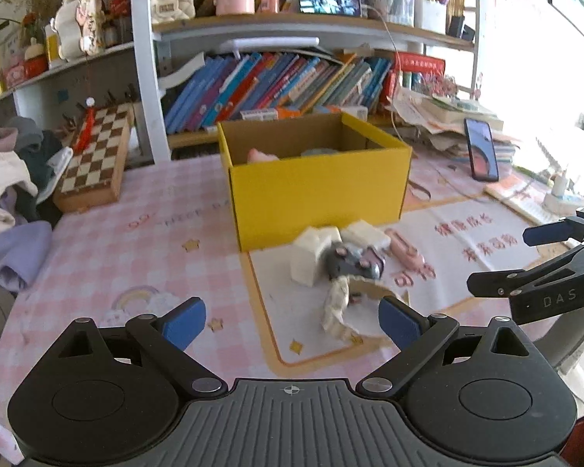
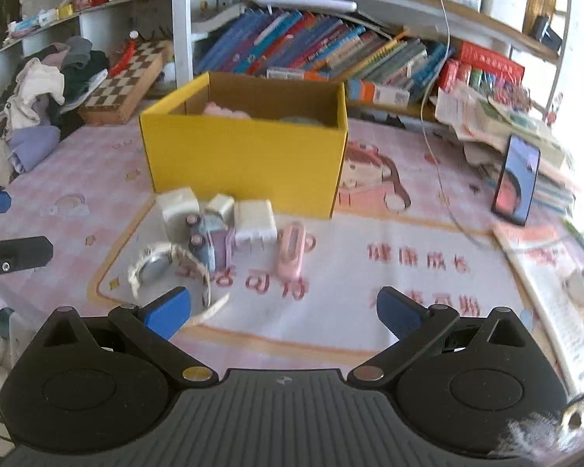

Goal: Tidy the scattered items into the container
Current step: 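Withdraw both tools from the yellow box back toward the remaining items, then lower the left tool onto the beige watch and close on its band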

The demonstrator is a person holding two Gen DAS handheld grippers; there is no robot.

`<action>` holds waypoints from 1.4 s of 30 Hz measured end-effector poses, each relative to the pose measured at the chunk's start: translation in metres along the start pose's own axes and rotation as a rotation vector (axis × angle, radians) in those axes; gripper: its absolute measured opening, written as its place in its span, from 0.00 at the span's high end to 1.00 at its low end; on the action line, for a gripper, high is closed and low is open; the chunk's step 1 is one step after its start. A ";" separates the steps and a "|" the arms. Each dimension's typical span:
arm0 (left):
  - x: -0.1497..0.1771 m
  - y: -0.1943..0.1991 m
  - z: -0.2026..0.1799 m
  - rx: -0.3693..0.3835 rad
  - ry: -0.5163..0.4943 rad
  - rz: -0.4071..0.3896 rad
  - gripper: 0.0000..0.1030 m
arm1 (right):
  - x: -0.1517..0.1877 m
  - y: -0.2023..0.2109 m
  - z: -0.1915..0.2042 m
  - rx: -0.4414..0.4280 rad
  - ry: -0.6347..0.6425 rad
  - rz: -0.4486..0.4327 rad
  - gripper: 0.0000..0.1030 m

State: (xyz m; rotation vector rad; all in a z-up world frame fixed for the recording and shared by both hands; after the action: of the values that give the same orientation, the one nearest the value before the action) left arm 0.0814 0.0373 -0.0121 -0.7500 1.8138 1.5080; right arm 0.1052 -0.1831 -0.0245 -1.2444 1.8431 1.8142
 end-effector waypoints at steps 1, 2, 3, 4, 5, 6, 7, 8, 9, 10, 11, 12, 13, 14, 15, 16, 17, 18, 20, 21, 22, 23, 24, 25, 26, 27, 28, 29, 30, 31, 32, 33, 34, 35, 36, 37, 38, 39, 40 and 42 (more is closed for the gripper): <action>0.002 0.000 -0.001 0.000 -0.005 0.002 0.05 | 0.003 -0.001 0.002 -0.003 -0.002 0.006 0.00; 0.004 0.000 -0.002 0.000 -0.009 0.003 0.05 | 0.005 -0.001 0.005 -0.005 -0.002 0.011 0.00; 0.006 0.000 -0.003 0.000 -0.010 0.006 0.05 | 0.007 -0.001 0.007 -0.005 0.000 0.014 0.01; 0.008 0.000 -0.004 0.000 -0.010 0.009 0.05 | 0.008 -0.001 0.009 -0.004 0.003 0.015 0.01; 0.011 0.000 -0.005 0.002 -0.009 0.013 0.05 | 0.008 0.000 0.010 -0.002 0.005 0.015 0.01; 0.013 0.000 -0.007 0.005 -0.008 0.018 0.05 | 0.010 0.000 0.011 0.000 0.004 0.013 0.01; 0.016 -0.001 -0.008 0.006 -0.010 0.023 0.05 | 0.011 0.001 0.011 0.001 0.002 0.012 0.01; 0.017 -0.001 -0.010 0.008 -0.015 0.025 0.05 | 0.012 0.002 0.011 0.002 -0.003 0.011 0.02; 0.018 -0.001 -0.011 0.010 -0.020 0.027 0.05 | 0.014 0.002 0.010 0.002 -0.012 0.012 0.03; 0.019 -0.001 -0.012 0.011 -0.025 0.029 0.05 | 0.015 0.003 0.010 0.002 -0.022 0.013 0.03; 0.020 -0.002 -0.014 0.013 -0.030 0.031 0.05 | 0.016 0.003 0.009 0.003 -0.031 0.014 0.03; 0.021 -0.002 -0.015 0.015 -0.035 0.033 0.05 | 0.017 0.003 0.008 0.002 -0.038 0.015 0.03; 0.020 -0.002 -0.016 0.012 -0.040 0.028 0.05 | 0.017 0.003 0.007 0.001 -0.043 0.016 0.03; 0.019 -0.002 -0.018 0.010 -0.046 0.024 0.06 | 0.018 0.004 0.006 -0.001 -0.046 0.017 0.04; 0.018 -0.002 -0.019 0.005 -0.053 0.023 0.06 | 0.018 0.004 0.005 -0.005 -0.046 0.018 0.06; 0.017 -0.003 -0.019 -0.001 -0.060 0.023 0.06 | 0.018 0.004 0.004 -0.008 -0.043 0.020 0.08; 0.015 -0.005 -0.020 -0.003 -0.064 0.025 0.06 | 0.017 0.003 0.003 -0.011 -0.037 0.022 0.09; 0.014 -0.006 -0.020 -0.003 -0.067 0.030 0.06 | 0.016 0.003 0.003 -0.013 -0.030 0.022 0.09; 0.012 -0.010 -0.020 0.000 -0.058 0.040 0.07 | 0.013 0.002 0.003 -0.018 -0.013 0.020 0.09; 0.011 -0.011 -0.020 0.002 -0.054 0.046 0.07 | 0.012 0.002 0.003 -0.020 -0.007 0.020 0.09; 0.010 -0.013 -0.020 0.005 -0.049 0.048 0.07 | 0.011 0.002 0.003 -0.023 -0.004 0.020 0.09; 0.010 -0.014 -0.022 0.010 -0.046 0.048 0.07 | 0.010 0.001 0.004 -0.026 -0.005 0.019 0.09; 0.009 -0.015 -0.022 0.012 -0.042 0.048 0.07 | 0.011 0.000 0.004 -0.029 -0.011 0.020 0.10; 0.009 -0.016 -0.023 0.015 -0.039 0.048 0.08 | 0.011 -0.001 0.004 -0.032 -0.020 0.022 0.11; 0.009 -0.018 -0.024 0.019 -0.035 0.053 0.11 | 0.011 -0.002 0.003 -0.036 -0.028 0.023 0.14; 0.008 -0.020 -0.024 0.023 -0.031 0.060 0.13 | 0.011 -0.004 0.003 -0.036 -0.031 0.025 0.17; 0.007 -0.021 -0.023 0.024 -0.027 0.065 0.14 | 0.010 -0.005 0.003 -0.034 -0.031 0.026 0.19; 0.006 -0.023 -0.022 0.022 -0.020 0.066 0.16 | 0.009 -0.007 0.002 -0.032 -0.031 0.028 0.22; 0.005 -0.025 -0.021 0.021 -0.015 0.066 0.20 | 0.008 -0.008 0.002 -0.030 -0.030 0.026 0.25; 0.003 -0.026 -0.020 0.020 -0.010 0.066 0.21 | 0.008 -0.009 0.001 -0.032 -0.034 0.026 0.26; 0.002 -0.028 -0.019 0.018 -0.008 0.068 0.24 | 0.007 -0.011 0.000 -0.036 -0.040 0.030 0.28; 0.001 -0.031 -0.018 0.017 -0.007 0.071 0.27 | 0.007 -0.014 -0.001 -0.040 -0.047 0.034 0.28; 0.001 -0.033 -0.018 0.016 -0.006 0.075 0.29 | 0.006 -0.016 -0.002 -0.045 -0.053 0.038 0.28; 0.001 -0.035 -0.018 0.019 -0.009 0.082 0.33 | 0.006 -0.018 -0.003 -0.049 -0.060 0.042 0.30; 0.001 -0.037 -0.018 0.022 -0.012 0.089 0.36 | 0.006 -0.020 -0.004 -0.053 -0.066 0.047 0.32; 0.002 -0.039 -0.019 0.025 -0.014 0.096 0.36 | 0.005 -0.022 -0.005 -0.057 -0.073 0.051 0.32; 0.002 -0.040 -0.019 0.028 -0.018 0.099 0.37 | 0.005 -0.024 -0.006 -0.061 -0.079 0.055 0.32; 0.002 -0.042 -0.020 0.030 -0.021 0.102 0.40 | 0.004 -0.026 -0.007 -0.064 -0.082 0.058 0.32; 0.002 -0.043 -0.020 0.032 -0.024 0.105 0.41 | 0.004 -0.027 -0.007 -0.066 -0.082 0.060 0.32; 0.001 -0.047 -0.020 0.036 -0.025 0.111 0.44 | 0.002 -0.028 -0.007 -0.066 -0.077 0.062 0.32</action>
State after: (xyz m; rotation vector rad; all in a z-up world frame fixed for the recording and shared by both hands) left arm 0.1151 0.0091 -0.0392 -0.6191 1.8857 1.5441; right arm 0.1270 -0.1858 -0.0440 -1.1341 1.8123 1.9421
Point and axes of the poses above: each gripper's, at about its wrist camera, not at the fingertips, and y roughly against the way its jaws point, z to its left, x to its underside, the point moved 1 cm from there along -y, roughly the way its jaws point, and after that the axes turned 11 degrees about y, right-handed, at the moved point
